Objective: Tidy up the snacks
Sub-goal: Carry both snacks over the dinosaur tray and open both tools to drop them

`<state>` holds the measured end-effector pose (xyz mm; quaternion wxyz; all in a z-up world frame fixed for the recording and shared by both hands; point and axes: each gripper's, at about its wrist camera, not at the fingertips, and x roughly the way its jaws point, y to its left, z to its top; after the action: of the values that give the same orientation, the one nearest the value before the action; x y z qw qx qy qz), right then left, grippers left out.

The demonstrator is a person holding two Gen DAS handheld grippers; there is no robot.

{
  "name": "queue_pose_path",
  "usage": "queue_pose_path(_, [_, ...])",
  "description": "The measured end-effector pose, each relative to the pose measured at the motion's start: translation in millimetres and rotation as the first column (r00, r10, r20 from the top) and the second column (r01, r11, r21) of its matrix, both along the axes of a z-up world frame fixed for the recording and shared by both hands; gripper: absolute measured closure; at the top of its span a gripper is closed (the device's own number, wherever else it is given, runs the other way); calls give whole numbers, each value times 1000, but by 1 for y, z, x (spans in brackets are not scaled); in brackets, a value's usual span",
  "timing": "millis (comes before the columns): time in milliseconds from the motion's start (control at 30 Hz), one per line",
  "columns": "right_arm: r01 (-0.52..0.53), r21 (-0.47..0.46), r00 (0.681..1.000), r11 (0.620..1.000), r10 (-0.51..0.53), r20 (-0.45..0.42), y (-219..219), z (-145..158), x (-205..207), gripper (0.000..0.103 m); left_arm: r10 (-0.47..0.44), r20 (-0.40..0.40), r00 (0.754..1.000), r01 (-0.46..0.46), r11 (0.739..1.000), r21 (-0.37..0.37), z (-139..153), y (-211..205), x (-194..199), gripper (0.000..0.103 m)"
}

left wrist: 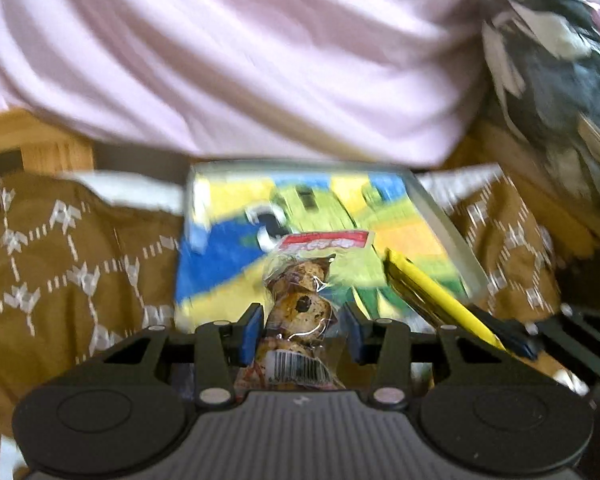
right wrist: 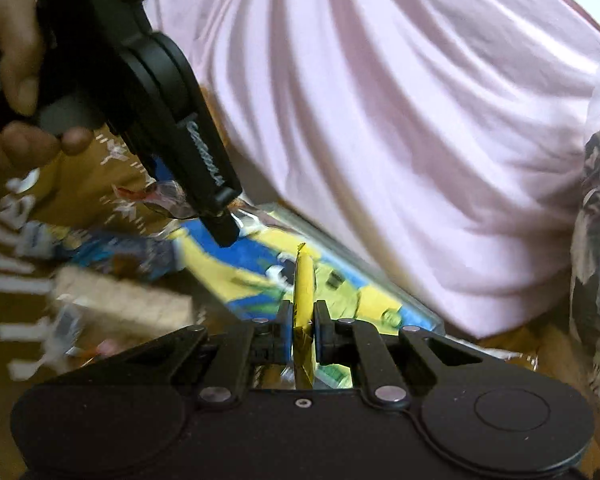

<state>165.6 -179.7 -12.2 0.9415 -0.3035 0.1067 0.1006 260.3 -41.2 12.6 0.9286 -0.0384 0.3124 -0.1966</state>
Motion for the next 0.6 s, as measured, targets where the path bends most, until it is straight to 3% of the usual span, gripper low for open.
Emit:
queue_pose_path(100, [20,12,999,1000,-20,33,-1,1,25,93,40,44,998,-39,999,-17,-1,-3,23,56])
queue_pose_path(233, [45,14,998,999,-45,34,-1,-6,60,93,81,46,996,-79,996,-34,-15,-4,56,56])
queue_pose_path(600, [96,21,989,995,-94,-112,3,-37,117,93,130,-21,991,-130,991,-7,-49,-21,107,56])
